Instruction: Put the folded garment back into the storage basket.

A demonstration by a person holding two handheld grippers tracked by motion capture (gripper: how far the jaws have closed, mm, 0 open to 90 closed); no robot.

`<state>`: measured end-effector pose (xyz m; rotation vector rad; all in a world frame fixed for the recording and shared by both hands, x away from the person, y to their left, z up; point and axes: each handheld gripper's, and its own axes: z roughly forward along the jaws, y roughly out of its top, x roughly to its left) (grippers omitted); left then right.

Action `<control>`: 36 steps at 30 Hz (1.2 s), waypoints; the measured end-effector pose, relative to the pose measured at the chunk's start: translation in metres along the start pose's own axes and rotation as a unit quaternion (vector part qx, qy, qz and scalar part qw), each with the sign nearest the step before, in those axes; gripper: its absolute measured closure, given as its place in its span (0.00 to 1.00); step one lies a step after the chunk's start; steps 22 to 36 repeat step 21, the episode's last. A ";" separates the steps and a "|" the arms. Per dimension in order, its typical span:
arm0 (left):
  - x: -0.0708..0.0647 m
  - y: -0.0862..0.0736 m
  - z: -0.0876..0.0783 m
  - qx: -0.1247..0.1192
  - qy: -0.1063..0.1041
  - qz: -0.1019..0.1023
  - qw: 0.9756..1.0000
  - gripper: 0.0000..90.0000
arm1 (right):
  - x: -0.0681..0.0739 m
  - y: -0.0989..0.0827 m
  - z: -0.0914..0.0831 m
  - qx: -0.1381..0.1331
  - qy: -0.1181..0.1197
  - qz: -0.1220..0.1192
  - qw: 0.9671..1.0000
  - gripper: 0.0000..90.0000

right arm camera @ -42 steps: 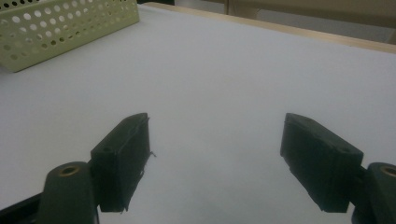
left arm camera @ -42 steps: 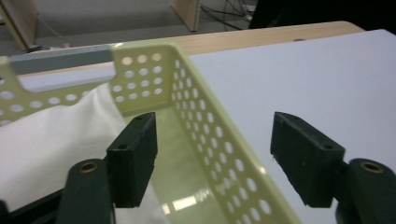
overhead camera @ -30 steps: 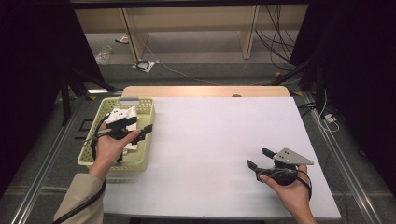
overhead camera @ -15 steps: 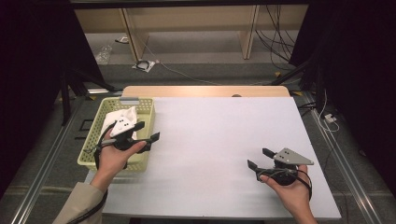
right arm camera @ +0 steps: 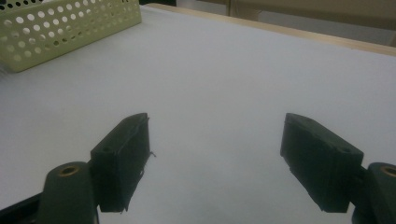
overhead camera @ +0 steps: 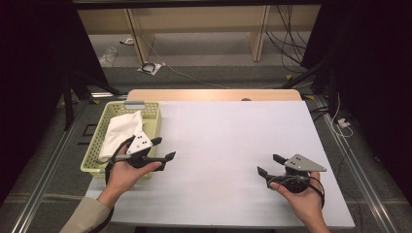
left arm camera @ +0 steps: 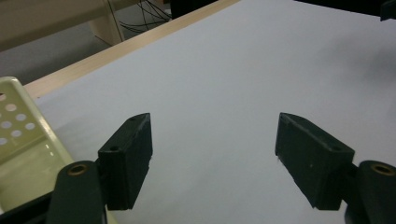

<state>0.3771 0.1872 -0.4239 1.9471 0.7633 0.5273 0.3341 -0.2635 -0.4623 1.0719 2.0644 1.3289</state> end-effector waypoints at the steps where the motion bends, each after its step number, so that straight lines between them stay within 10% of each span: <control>1: -0.002 -0.001 0.001 0.003 -0.004 0.003 1.000 0.31 | 0.000 0.000 0.000 0.001 0.000 -0.001 1.000 0.28; 36: -0.009 -0.008 0.011 0.026 -0.014 0.006 1.000 0.31 | 0.000 -0.001 0.001 0.003 0.003 -0.001 1.000 0.27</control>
